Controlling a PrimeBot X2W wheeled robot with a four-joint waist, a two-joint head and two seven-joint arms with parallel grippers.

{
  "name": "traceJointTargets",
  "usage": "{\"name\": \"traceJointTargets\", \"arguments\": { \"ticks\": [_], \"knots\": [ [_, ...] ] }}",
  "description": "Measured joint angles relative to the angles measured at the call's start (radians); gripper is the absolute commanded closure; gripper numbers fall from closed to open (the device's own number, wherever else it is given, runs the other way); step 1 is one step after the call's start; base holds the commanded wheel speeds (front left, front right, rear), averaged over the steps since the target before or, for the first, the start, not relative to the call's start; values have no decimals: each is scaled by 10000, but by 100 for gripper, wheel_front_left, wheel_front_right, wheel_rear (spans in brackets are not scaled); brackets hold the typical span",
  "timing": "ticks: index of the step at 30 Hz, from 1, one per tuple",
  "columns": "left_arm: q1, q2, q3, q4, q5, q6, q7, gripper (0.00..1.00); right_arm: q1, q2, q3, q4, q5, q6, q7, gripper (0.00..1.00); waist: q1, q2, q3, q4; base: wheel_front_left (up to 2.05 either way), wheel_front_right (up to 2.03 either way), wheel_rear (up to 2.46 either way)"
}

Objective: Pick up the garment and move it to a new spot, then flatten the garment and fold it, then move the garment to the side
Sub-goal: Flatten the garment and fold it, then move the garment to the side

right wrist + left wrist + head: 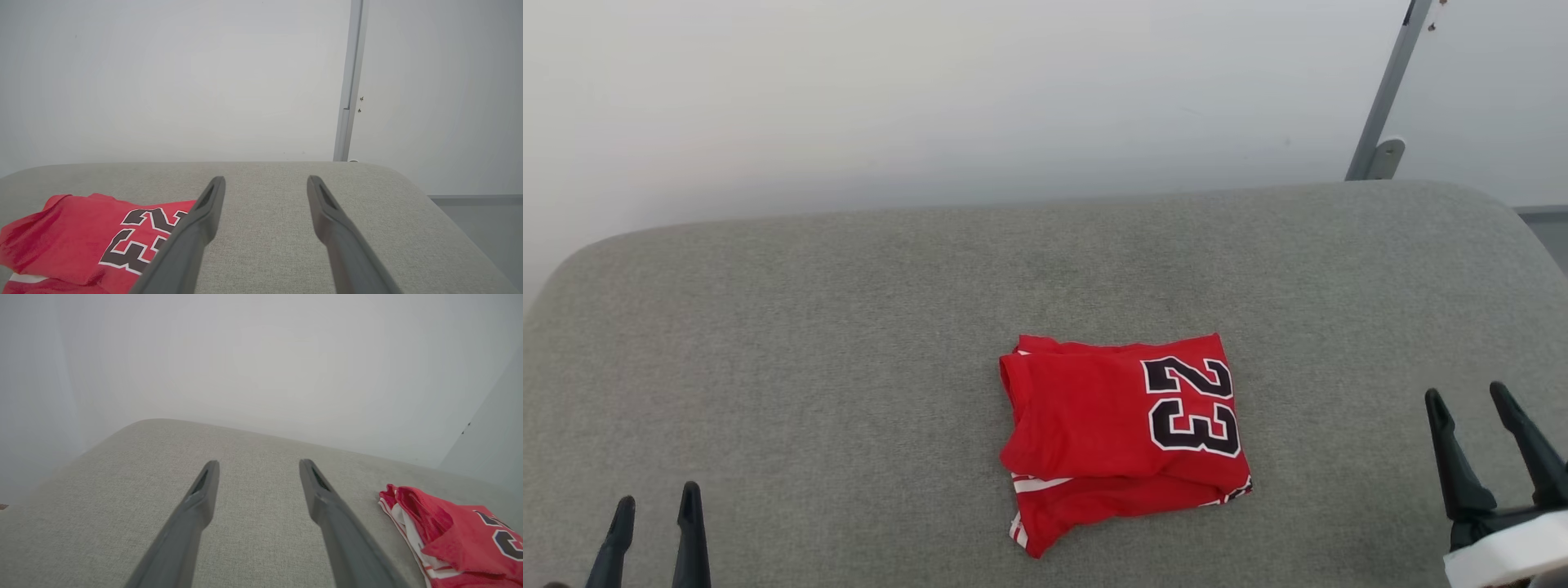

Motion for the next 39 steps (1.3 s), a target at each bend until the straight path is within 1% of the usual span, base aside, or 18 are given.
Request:
{"name": "traceJointTargets", "arguments": {
  "ticks": [7,19,32,39],
  "knots": [
    [91,-242,174,-82,125,0,0,0,267,186,-8,-105,19,0,-4,0,-1,0,-103,218,0,0,0],
    [103,-476,111,-295,295,0,0,0,411,466,-6,-190,-13,0,-6,0,0,0,-193,519,0,0,0],
    [58,-525,-40,-422,472,0,0,0,455,539,134,-221,-12,0,-6,0,0,0,-144,630,0,0,0],
    [-174,-531,-297,-408,516,0,0,0,440,537,276,-215,10,0,-6,0,0,0,-79,699,0,0,0]
  ]
}}
